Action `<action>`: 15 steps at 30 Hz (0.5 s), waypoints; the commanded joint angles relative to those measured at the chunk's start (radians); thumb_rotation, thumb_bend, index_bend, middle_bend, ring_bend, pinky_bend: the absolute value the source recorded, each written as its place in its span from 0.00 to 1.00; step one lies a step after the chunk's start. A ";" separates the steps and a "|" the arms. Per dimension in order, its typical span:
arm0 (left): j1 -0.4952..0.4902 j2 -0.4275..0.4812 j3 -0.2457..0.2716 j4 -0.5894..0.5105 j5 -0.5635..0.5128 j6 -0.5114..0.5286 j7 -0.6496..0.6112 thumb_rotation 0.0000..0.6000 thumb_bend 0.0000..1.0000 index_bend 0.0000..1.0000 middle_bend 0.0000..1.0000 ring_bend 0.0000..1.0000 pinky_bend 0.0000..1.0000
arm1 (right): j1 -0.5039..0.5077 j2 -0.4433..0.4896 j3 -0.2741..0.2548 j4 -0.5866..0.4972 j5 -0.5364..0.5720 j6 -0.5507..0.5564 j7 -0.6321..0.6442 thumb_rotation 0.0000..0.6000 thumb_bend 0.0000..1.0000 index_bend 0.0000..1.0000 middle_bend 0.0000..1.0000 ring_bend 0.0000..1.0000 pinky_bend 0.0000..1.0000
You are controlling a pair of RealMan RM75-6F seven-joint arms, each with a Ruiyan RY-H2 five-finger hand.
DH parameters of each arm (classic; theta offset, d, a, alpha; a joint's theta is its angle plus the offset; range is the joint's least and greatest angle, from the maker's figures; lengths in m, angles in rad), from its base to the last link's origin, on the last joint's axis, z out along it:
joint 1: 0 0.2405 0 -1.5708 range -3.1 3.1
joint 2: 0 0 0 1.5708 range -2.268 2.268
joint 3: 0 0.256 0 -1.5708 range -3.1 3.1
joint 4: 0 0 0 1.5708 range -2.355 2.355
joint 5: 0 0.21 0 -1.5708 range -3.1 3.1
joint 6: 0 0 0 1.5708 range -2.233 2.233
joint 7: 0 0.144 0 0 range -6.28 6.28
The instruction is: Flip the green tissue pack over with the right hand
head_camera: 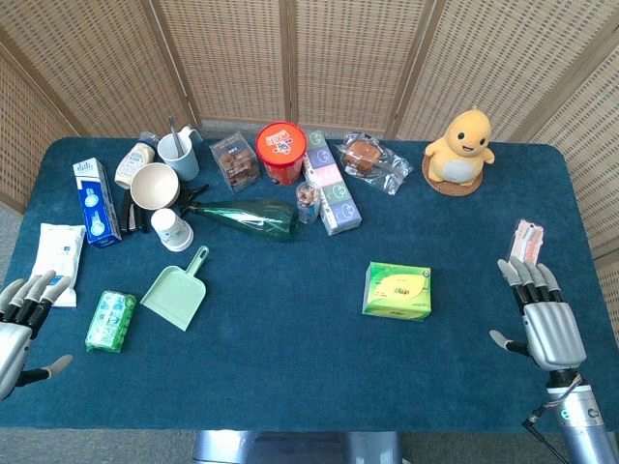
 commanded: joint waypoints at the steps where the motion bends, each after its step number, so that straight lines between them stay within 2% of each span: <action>1: 0.000 0.001 0.000 -0.002 -0.001 0.000 0.000 1.00 0.04 0.00 0.00 0.00 0.00 | 0.002 -0.004 -0.001 0.007 0.003 -0.009 0.000 1.00 0.00 0.00 0.00 0.00 0.01; 9: 0.001 0.001 -0.002 -0.006 -0.001 0.004 0.000 1.00 0.04 0.00 0.00 0.00 0.00 | 0.014 -0.003 -0.001 0.005 0.004 -0.041 0.014 1.00 0.00 0.00 0.00 0.00 0.01; 15: -0.009 0.000 -0.005 -0.005 -0.022 -0.022 -0.006 1.00 0.04 0.00 0.00 0.00 0.00 | 0.075 -0.021 -0.001 -0.013 0.013 -0.157 0.051 1.00 0.00 0.00 0.00 0.00 0.01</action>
